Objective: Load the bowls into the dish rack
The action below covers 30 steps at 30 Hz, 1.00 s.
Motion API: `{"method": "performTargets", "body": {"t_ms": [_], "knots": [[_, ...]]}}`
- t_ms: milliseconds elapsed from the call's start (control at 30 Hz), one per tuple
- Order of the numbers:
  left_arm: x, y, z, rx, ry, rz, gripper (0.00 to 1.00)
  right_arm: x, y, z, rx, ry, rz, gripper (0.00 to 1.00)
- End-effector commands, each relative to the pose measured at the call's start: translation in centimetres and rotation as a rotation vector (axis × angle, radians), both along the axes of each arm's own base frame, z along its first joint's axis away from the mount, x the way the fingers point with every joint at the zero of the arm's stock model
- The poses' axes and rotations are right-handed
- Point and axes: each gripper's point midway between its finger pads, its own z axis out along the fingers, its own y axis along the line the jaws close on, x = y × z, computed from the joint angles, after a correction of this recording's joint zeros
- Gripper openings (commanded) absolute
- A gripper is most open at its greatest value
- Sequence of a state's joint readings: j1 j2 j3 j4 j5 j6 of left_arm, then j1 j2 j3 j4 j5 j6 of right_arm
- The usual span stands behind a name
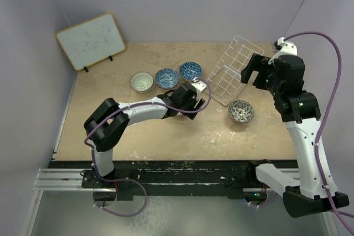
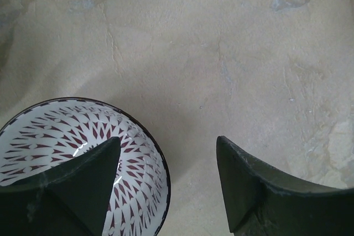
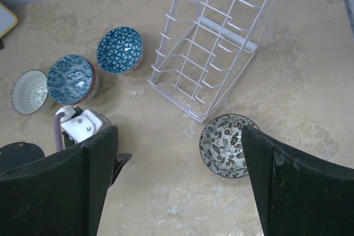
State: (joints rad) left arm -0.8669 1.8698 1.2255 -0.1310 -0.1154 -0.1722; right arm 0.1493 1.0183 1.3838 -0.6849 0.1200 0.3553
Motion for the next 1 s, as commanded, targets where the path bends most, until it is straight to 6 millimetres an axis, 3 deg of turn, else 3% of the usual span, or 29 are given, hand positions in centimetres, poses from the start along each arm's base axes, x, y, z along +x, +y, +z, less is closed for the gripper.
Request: {"method": "performTargets", "body": {"t_ms": [0,100,367,533,633,833,900,967], "knots": [[1.1,-0.2,0.6,0.019,-0.051,0.031,0.72,-0.6,0.2,1.5,0.016,-0.047,0.020,0.93],[1.1,0.1,0.2,0.046,-0.052,0.045,0.69,-0.8,0.0,1.4,0.011,-0.048,0.010,0.93],[0.6,1.1,-0.4,0.105,-0.045,0.088,0.48,-1.0,-0.2,1.1,0.012,-0.047,-0.001,0.92],[0.2,1.9,-1.3,0.157,-0.043,0.120,0.43,-1.1,-0.3,1.2,0.014,-0.049,-0.005,0.91],[0.1,2.2,-1.3,0.178,-0.045,0.128,0.26,-1.3,-0.4,1.4,0.015,-0.054,-0.010,0.89],[-0.1,1.9,-0.1,0.168,-0.068,0.133,0.13,-1.7,-0.6,1.8,0.010,-0.058,-0.017,0.71],[-0.2,1.5,0.4,0.147,-0.064,0.135,0.01,-1.8,-0.6,1.9,0.010,-0.059,-0.017,0.64],[-0.5,0.8,1.3,0.094,-0.045,0.148,0.00,-2.0,-0.6,2.1,0.011,-0.061,-0.018,0.61]]}}
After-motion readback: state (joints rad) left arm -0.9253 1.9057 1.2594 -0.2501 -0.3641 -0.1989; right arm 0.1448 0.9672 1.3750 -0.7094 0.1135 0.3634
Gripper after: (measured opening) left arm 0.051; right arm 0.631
